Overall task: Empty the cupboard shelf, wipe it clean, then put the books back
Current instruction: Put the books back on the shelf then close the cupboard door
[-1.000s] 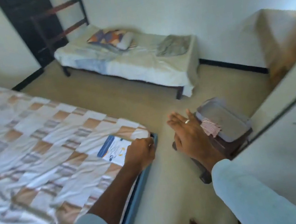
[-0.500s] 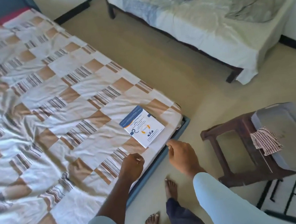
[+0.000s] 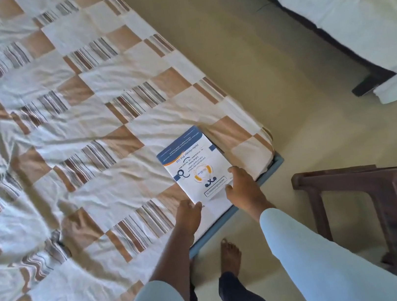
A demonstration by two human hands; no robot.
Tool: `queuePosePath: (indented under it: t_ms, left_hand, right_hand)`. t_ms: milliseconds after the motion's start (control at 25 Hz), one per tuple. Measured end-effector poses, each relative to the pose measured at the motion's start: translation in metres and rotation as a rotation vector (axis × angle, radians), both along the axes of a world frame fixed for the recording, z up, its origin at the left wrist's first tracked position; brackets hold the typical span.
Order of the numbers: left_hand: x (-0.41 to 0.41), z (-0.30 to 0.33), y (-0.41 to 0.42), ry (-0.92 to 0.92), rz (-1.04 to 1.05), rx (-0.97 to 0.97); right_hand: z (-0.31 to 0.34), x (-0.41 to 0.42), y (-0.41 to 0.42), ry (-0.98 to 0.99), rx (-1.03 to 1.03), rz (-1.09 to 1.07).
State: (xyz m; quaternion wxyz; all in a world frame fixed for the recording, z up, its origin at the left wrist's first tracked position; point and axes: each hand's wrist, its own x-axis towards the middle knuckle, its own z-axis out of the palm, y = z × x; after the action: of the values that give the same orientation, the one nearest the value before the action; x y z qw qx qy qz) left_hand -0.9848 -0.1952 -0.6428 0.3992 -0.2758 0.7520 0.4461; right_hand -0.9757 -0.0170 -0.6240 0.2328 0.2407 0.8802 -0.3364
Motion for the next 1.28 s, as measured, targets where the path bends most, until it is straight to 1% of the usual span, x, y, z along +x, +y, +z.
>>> queuePosePath:
  t_ms: [80,160,240,360,400,480,520,560,720,800,920,1000,1120,1200,1240,1280]
  left_hand:
    - [-0.017,-0.017,0.007,0.002,0.169,0.016]
    - [-0.031,-0.036,0.009,-0.005,0.316,0.051]
    - [-0.041,-0.05,0.009,-0.039,0.374,0.104]
    - [-0.049,-0.065,0.011,-0.052,0.377,0.106]
    - [-0.051,-0.068,0.01,-0.054,0.388,0.112]
    - [-0.055,-0.073,0.01,-0.061,0.431,0.141]
    - [-0.055,-0.074,0.01,-0.058,0.437,0.154]
    - [-0.055,-0.073,0.008,-0.041,0.436,0.154]
    - [-0.051,-0.057,-0.011,0.129,0.456,0.038]
    - [-0.047,-0.05,-0.034,0.174,0.468,-0.004]
    - [-0.039,-0.051,-0.082,0.212,0.454,-0.144]
    - [-0.033,-0.056,-0.111,0.231,0.407,-0.26]
    - [-0.024,-0.062,-0.133,0.197,0.319,-0.318]
    - [-0.022,-0.064,-0.139,0.193,0.303,-0.294]
    - [-0.023,-0.065,-0.14,0.194,0.312,-0.276]
    - [-0.023,-0.063,-0.143,0.193,0.313,-0.258]
  right_hand:
    - [-0.028,-0.017,0.008,-0.063,0.014,0.028]
    - [-0.048,-0.031,0.012,-0.112,-0.018,0.043]
    - [-0.065,-0.04,0.01,-0.13,-0.069,0.013]
    - [-0.082,-0.047,0.001,-0.11,-0.023,-0.023]
    - [-0.085,-0.049,0.0,-0.102,-0.023,-0.07]
    - [-0.089,-0.049,0.001,-0.117,-0.14,-0.262]
    - [-0.09,-0.046,0.001,-0.133,-0.191,-0.322]
    - [-0.091,-0.041,-0.001,-0.135,-0.211,-0.335]
    - [-0.098,-0.021,-0.013,-0.039,-0.107,-0.237]
    - [-0.093,-0.017,-0.02,-0.037,-0.098,-0.244]
    - [-0.085,-0.025,-0.032,-0.059,0.031,-0.262]
    - [-0.082,-0.033,-0.044,-0.059,0.086,-0.305]
    - [-0.083,-0.044,-0.059,-0.114,0.112,-0.385]
    - [-0.088,-0.049,-0.061,-0.184,0.064,-0.442]
    - [-0.09,-0.051,-0.06,-0.198,-0.011,-0.478]
    - [-0.092,-0.051,-0.06,-0.18,-0.129,-0.525]
